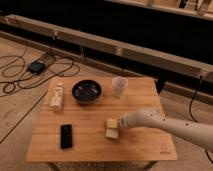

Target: Wipe the white sponge on the table

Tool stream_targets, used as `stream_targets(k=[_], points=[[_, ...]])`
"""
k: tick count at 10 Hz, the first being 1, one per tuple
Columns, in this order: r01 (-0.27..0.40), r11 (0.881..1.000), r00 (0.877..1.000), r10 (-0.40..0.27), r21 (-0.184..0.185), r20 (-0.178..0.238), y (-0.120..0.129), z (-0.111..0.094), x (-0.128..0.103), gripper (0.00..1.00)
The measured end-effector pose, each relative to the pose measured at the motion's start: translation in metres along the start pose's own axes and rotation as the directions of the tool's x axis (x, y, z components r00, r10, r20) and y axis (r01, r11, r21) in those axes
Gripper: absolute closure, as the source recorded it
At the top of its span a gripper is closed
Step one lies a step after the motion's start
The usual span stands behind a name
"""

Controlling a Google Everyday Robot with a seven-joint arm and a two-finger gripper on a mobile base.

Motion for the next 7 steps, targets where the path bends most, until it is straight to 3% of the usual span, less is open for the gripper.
stream_targets(k=[4,7], points=[[0.008,0.996,0.996,-0.016,0.091,0.090,-0.038,-0.027,-0.023,1.00],[0.037,0.994,0.992,-0.049,0.105,0.113,-0.037,-0.022,-0.037,1.00]])
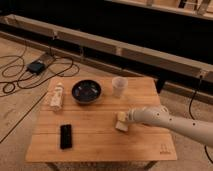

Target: Wipe the white sponge on the table

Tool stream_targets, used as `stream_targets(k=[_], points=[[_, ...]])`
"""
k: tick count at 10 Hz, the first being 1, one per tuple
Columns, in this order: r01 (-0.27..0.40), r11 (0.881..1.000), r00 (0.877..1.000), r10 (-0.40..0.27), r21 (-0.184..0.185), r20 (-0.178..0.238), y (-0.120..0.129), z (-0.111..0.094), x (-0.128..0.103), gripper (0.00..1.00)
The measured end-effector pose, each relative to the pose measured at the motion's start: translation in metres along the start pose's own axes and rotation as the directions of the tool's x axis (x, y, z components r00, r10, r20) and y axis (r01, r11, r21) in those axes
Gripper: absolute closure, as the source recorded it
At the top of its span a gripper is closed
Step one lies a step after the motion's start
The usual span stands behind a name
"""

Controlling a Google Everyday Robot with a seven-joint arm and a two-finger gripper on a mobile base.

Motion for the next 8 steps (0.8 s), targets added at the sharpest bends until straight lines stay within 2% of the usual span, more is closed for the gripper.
stream_targets(k=[4,6,8], points=[[0.024,0.999,1.000,-0.024,-0.027,0.010,0.022,0.021,-0.015,1.00],[0.037,0.998,0.999,-0.036,-0.052,0.010,0.039,0.031,-0.019,1.00],[0.052,0.994,0.999,-0.053,-0.094,0.000,0.065,0.039,-0.016,1.00]])
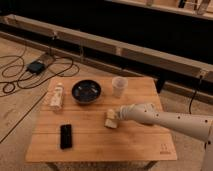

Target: Wipe the white sponge on the table

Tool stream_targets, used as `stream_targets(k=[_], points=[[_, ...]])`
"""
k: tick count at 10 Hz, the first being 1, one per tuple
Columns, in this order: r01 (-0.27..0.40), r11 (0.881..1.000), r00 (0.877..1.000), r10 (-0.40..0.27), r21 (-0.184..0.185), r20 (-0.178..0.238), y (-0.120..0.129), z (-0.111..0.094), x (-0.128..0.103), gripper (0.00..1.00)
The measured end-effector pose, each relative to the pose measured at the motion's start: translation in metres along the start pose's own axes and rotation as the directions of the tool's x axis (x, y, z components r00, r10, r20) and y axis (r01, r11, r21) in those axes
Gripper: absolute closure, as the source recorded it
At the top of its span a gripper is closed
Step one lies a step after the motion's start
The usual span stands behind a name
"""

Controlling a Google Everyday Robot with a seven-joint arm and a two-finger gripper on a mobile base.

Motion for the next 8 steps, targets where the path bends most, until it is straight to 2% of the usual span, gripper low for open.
stream_targets(k=[3,6,8], points=[[0.031,0.998,0.999,-0.033,-0.059,-0.030,0.037,0.008,0.016,1.00],[0.050,0.995,0.997,-0.055,-0.091,-0.053,0.056,0.005,0.032,1.00],[0.053,0.995,0.997,-0.058,-0.090,-0.060,0.055,-0.005,0.041,1.00]])
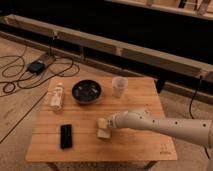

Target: Wipe the white sponge on the table

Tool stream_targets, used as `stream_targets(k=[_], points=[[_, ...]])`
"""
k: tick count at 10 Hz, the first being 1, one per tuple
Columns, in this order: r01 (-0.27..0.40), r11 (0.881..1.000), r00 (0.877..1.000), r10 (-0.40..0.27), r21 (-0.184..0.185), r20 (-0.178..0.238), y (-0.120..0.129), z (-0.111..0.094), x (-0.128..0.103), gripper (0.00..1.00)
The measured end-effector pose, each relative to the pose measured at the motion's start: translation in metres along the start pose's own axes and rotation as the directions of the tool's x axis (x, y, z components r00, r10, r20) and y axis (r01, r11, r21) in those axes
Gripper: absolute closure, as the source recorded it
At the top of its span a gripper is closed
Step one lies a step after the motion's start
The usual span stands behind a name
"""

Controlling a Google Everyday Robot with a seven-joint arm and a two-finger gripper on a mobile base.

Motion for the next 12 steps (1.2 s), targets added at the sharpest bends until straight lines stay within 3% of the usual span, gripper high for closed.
stream_targets(k=[6,10,12], points=[[-0.062,0.991,0.998,0.058,0.119,0.034,-0.067,-0.048,0.003,1.00],[-0.053,0.990,0.998,0.048,0.132,0.043,-0.073,-0.051,-0.009,0.99],[-0.032,0.992,0.999,0.029,0.119,0.033,-0.069,-0.047,-0.017,0.82]])
